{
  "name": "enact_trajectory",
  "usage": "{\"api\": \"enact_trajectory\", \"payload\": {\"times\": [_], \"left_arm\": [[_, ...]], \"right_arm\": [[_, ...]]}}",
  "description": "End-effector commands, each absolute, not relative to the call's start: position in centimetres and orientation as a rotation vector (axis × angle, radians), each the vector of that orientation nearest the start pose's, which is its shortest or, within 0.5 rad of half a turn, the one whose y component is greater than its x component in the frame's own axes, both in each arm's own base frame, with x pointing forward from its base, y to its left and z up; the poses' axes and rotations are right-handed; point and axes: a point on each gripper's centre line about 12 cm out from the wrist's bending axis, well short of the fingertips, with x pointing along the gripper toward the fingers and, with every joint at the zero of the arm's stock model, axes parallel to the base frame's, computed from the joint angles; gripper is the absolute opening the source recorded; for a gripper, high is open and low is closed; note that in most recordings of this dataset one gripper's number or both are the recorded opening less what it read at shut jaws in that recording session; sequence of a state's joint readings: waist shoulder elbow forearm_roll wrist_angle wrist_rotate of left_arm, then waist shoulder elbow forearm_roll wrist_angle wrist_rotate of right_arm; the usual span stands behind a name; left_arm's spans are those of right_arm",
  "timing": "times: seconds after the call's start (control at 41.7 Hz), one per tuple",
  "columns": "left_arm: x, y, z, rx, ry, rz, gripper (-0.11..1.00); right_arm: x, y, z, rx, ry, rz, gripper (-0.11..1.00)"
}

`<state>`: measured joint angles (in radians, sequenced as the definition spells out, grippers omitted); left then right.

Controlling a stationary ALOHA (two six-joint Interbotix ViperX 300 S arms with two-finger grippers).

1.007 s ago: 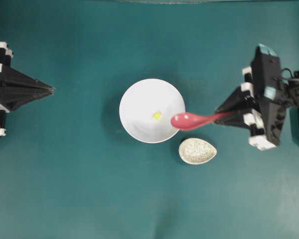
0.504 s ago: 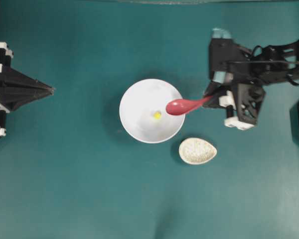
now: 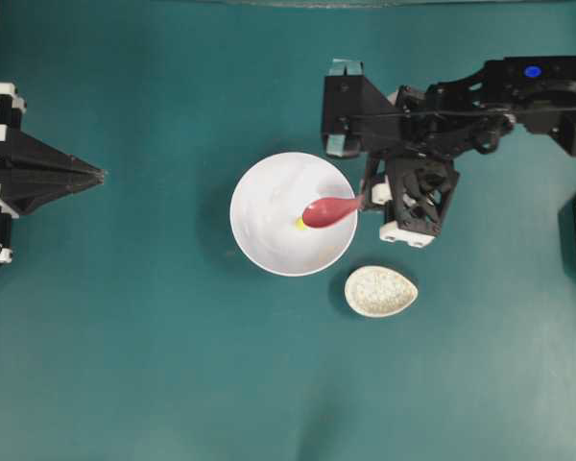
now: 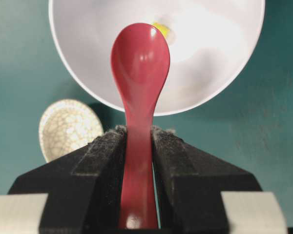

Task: Scoop the yellow hexagonal prism block from the bowl with a spoon using the right arm.
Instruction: 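Lower the spoon into the bowl and push it under the yellow block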

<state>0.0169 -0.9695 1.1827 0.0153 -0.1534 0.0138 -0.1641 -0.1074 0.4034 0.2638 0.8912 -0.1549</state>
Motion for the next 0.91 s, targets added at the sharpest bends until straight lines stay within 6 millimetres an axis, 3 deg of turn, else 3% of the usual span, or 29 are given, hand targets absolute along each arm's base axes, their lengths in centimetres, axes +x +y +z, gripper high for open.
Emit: {"api": "enact_trajectory", "payload": {"times": [0.0, 0.456, 0.887], "left_arm": [[19.9, 0.3, 28.2, 0.032, 0.046, 0.015, 0.00], [20.0, 1.4, 27.8, 0.023, 0.073, 0.070, 0.00], [19.9, 1.6, 27.8, 0.018, 0.073, 0.080, 0.00]], "right_arm": [[36.2, -3.7, 25.1, 0.235, 1.139, 0.017, 0.23], [36.1, -3.8, 24.3, 0.296, 1.214, -0.038, 0.23], [37.3, -4.0, 22.6, 0.317, 1.256, -0.050, 0.23]]}}
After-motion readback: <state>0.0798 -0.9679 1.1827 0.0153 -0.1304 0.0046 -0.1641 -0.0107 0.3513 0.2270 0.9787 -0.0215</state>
